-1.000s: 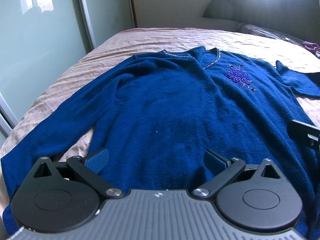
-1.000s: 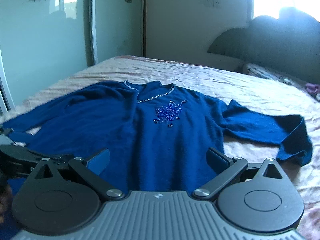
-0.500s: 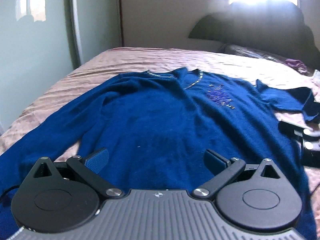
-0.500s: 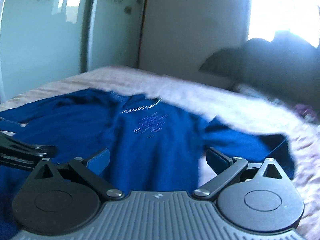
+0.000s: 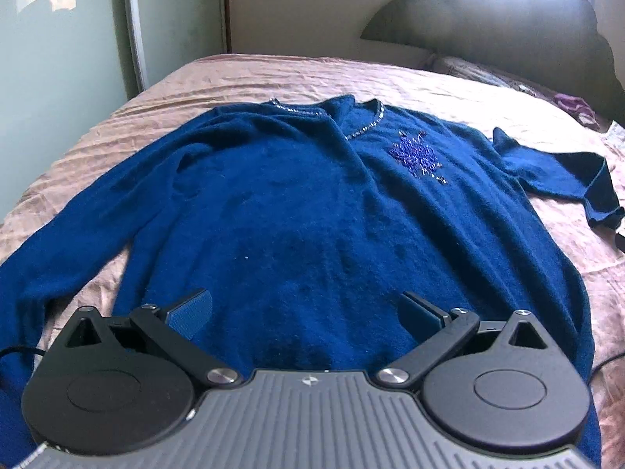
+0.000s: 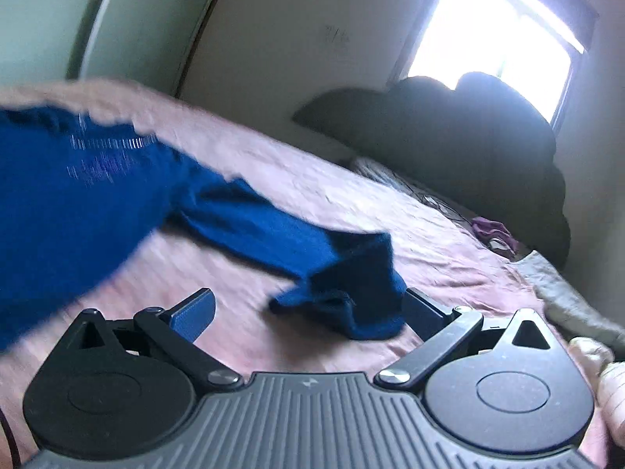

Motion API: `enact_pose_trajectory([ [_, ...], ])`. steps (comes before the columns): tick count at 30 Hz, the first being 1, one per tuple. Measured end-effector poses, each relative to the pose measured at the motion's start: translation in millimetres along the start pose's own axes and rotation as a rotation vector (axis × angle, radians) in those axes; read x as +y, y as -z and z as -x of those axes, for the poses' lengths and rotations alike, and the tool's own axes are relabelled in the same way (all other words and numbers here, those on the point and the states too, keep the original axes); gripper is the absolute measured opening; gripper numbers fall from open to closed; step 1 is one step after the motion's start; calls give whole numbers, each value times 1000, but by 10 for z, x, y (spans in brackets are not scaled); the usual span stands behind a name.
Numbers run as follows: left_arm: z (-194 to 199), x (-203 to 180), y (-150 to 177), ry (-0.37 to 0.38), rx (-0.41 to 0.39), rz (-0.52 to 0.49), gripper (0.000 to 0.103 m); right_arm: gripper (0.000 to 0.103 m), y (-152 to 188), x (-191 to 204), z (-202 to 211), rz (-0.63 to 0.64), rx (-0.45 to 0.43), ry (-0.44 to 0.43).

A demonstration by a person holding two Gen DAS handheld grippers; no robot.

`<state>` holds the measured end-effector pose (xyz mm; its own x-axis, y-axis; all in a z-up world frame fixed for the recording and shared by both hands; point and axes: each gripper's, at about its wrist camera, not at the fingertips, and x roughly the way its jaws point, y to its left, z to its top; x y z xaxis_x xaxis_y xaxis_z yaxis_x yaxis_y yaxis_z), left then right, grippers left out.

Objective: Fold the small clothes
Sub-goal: 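Grasp the sweater's sleeve cuff with the right gripper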

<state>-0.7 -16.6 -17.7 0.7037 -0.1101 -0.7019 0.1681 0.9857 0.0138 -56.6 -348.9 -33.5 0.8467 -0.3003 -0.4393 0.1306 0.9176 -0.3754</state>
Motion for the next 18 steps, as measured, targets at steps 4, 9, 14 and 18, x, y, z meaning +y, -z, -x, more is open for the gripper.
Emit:
enact_pose_trajectory([
  [4, -5, -57, 5, -10, 5, -30, 102, 98, 98, 22, -219, 74, 46, 18],
  [9, -20, -100, 22, -30, 10, -56, 102, 73, 170, -62, -496, 91, 87, -2],
  [14, -45, -111, 25, -28, 21, -57, 102, 46, 126, -182, -660, 54, 92, -62],
  [18, -49, -116, 30, -31, 23, -64, 102, 10, 71, -237, -739, -14, 113, -73],
])
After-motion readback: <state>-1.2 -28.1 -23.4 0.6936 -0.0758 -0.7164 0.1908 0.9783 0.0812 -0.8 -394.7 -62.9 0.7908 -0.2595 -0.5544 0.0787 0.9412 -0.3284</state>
